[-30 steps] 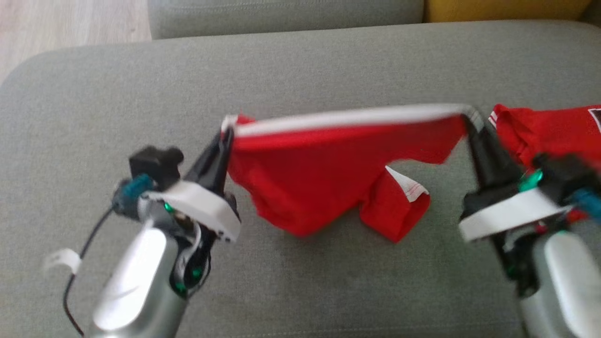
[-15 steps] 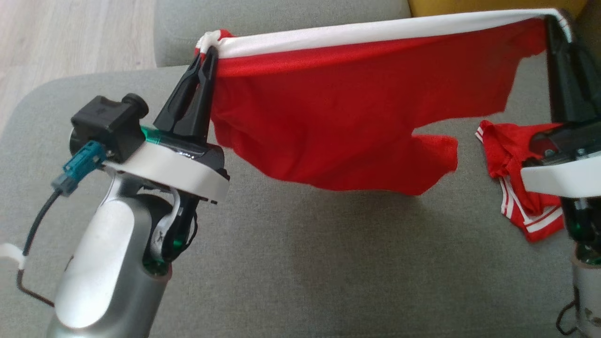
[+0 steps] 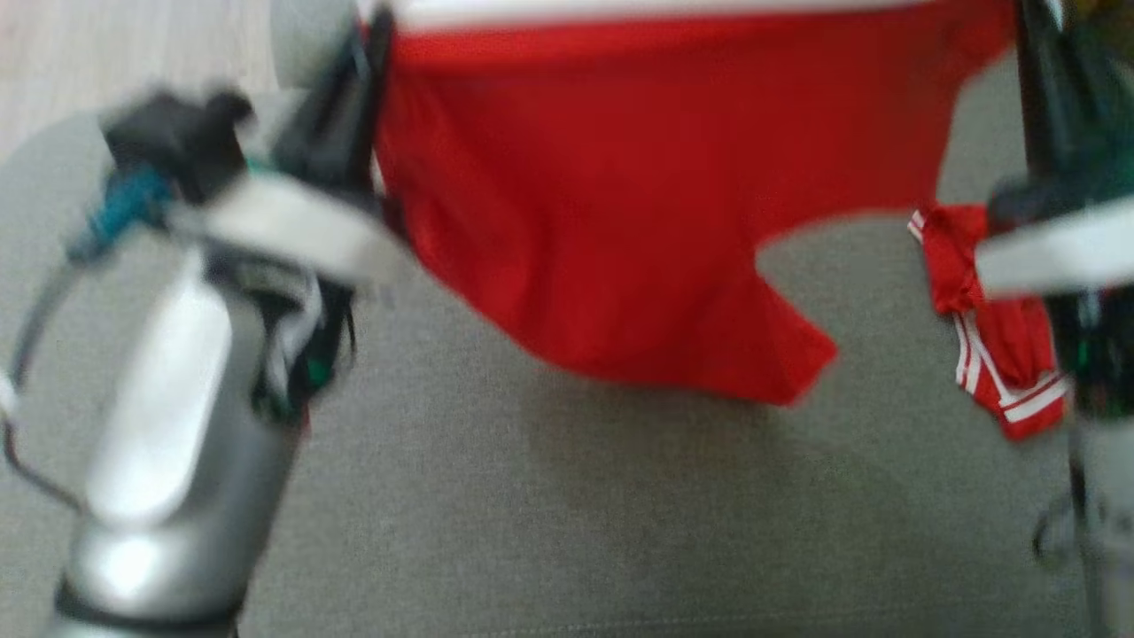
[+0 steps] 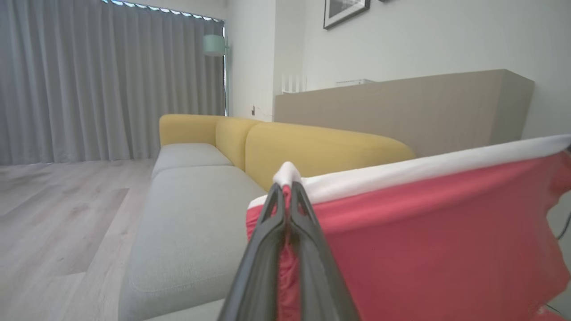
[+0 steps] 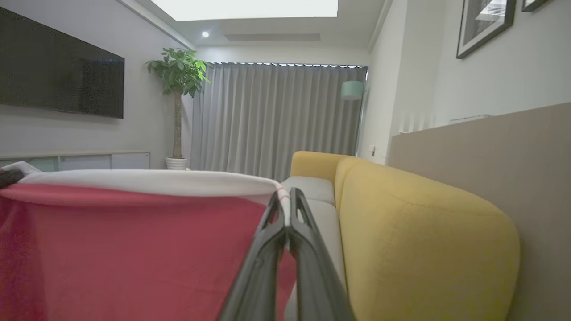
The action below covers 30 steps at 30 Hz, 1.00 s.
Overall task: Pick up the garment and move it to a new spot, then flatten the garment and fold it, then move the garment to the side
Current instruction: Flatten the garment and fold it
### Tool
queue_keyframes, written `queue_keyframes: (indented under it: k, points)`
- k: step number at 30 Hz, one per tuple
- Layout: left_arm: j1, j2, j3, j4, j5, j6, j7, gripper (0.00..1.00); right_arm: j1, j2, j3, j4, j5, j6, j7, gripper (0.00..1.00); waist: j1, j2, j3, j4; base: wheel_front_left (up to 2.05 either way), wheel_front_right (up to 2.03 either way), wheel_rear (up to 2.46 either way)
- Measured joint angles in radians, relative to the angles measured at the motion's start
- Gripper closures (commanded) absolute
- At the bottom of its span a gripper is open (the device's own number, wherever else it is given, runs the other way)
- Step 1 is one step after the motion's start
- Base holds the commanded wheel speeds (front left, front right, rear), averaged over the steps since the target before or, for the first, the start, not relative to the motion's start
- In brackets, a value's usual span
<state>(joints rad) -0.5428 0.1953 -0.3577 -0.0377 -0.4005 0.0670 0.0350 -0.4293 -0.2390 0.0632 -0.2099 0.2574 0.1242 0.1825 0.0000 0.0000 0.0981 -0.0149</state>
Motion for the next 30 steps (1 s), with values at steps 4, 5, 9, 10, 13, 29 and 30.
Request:
queue_keyframes:
  k: [4, 5, 9, 10, 13, 29, 30]
  points:
    - [-0.228, -0.028, 0.021, 0.181, 0.0, -0.034, -0.061, 1.0, -0.242, -0.002, 0.049, 0.182, 0.043, 0.0, -0.035, 1.0, 0.0, 0.0, 0.05, -0.003, 0.0, 0.0, 0.0]
    - [-0.288, -0.04, 0.026, 0.232, 0.0, -0.038, -0.082, 1.0, -0.304, -0.002, 0.061, 0.234, 0.053, 0.0, -0.048, 1.0, 0.0, 0.0, 0.064, -0.003, 0.0, 0.0, 0.0]
    - [-0.487, -0.083, 0.048, 0.459, 0.002, -0.054, -0.167, 1.0, -0.525, 0.007, 0.11, 0.465, 0.077, 0.0, -0.134, 1.0, 0.0, 0.0, 0.111, -0.004, 0.0, 0.0, 0.0]
    - [-0.526, -0.09, 0.049, 0.519, 0.002, -0.06, -0.188, 1.0, -0.574, 0.014, 0.122, 0.528, 0.077, 0.0, -0.154, 1.0, 0.0, 0.0, 0.119, -0.004, 0.0, 0.0, 0.0]
    - [-0.618, -0.109, 0.053, 0.694, 0.008, -0.067, -0.244, 1.0, -0.696, 0.045, 0.167, 0.703, 0.077, 0.0, -0.228, 1.0, 0.0001, 0.0, 0.128, -0.01, 0.0, 0.0, 0.0]
    - [-0.572, -0.172, 0.076, 1.172, -0.025, -0.095, -0.285, 1.0, -0.72, 0.155, 0.434, 1.229, 0.228, 0.0, -0.365, 1.0, 0.0001, 0.0, 0.219, -0.027, 0.0, 0.0, 0.0]
    - [-0.548, -0.173, 0.078, 1.17, -0.026, -0.094, -0.285, 1.0, -0.686, 0.157, 0.444, 1.229, 0.248, 0.0, -0.377, 1.0, 0.0001, 0.0, 0.225, -0.026, 0.0, 0.0, 0.0]
